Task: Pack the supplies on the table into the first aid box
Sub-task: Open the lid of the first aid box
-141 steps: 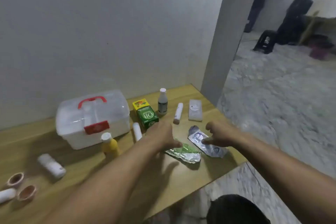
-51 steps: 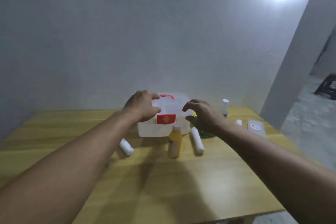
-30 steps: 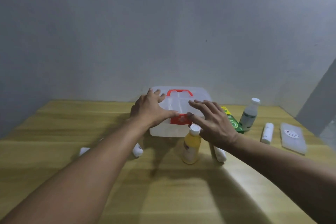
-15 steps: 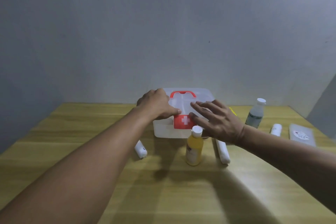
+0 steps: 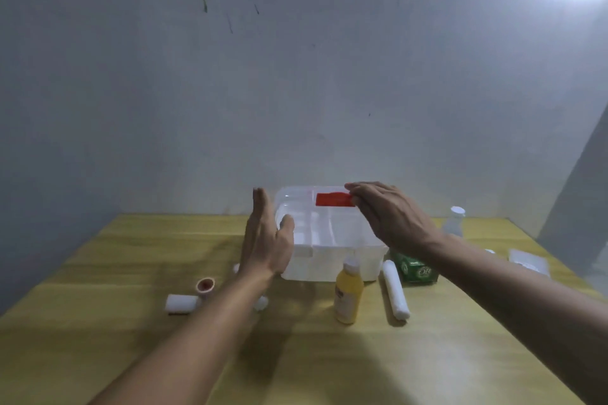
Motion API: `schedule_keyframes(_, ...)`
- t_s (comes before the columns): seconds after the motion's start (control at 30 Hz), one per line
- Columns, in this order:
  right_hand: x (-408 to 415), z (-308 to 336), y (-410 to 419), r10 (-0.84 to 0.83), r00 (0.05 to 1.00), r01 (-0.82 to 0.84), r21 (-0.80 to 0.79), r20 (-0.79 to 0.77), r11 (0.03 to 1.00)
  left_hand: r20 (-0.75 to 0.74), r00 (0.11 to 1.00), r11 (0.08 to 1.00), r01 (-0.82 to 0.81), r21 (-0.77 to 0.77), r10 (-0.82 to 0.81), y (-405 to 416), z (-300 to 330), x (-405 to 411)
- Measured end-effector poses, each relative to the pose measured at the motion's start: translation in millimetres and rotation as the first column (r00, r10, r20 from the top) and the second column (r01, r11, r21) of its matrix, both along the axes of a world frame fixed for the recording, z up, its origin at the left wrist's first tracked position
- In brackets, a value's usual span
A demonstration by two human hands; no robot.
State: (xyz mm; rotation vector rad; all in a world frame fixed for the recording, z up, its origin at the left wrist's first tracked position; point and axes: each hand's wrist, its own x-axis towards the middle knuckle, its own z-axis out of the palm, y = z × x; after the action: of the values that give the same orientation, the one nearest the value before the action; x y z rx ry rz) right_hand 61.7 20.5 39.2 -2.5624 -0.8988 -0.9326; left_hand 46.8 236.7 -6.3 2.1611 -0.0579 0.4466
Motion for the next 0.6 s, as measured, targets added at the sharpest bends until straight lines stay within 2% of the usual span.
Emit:
schedule_keyframes(0.07, -0.2, 8.9, 4.0, -0.016, 0.999, 0.021, 0.094, -0.045, 0.995, -0.039, 0.999, 1.000, 0.006, 0.003, -0.006, -7.2, -2.6, -3.8)
schedule_keyframes(0.17, 6.1, 21.7, 6.7, -0.026, 0.998, 0.035, 0.176, -0.055, 0.984, -0.060, 0.997, 0.994, -0.038, 0.106, 0.044, -15.1, -6.6, -3.4)
schedule_keyframes(0.27, 23.5, 37.5, 8.0, -0.084, 0.996, 0.083, 0.182, -0.001, 0.980, -0.047, 0.990, 0.967, -0.118, 0.226, 0.131, -18.2, -7.5, 6.8)
schedule_keyframes(0.33, 38.6, 47.4, 9.3, -0.131, 0.991, 0.125, 0.178, 0.022, 0.976, -0.037, 0.990, 0.945, -0.117, 0.304, 0.134, -20.8, -5.7, 13.4)
schedule_keyframes(0.4, 51.7, 54.9, 11.3, -0.154, 0.988, 0.153, 0.206, -0.013, 0.966, 0.000, 0.994, 0.942, -0.105, 0.317, 0.111, -22.9, -1.5, 17.3)
schedule_keyframes(0.5, 67.0, 56.6, 13.4, -0.208, 0.978, 0.209, 0.200, -0.026, 0.957, -0.002, 0.999, 0.907, -0.030, 0.420, 0.033, -23.1, 1.4, 26.3)
schedule_keyframes(0.6, 76.4, 53.3, 14.0, -0.235, 0.972, 0.229, 0.165, 0.018, 0.959, -0.176, 0.984, 0.794, 0.117, 0.597, -0.013, -20.7, -2.8, 40.9)
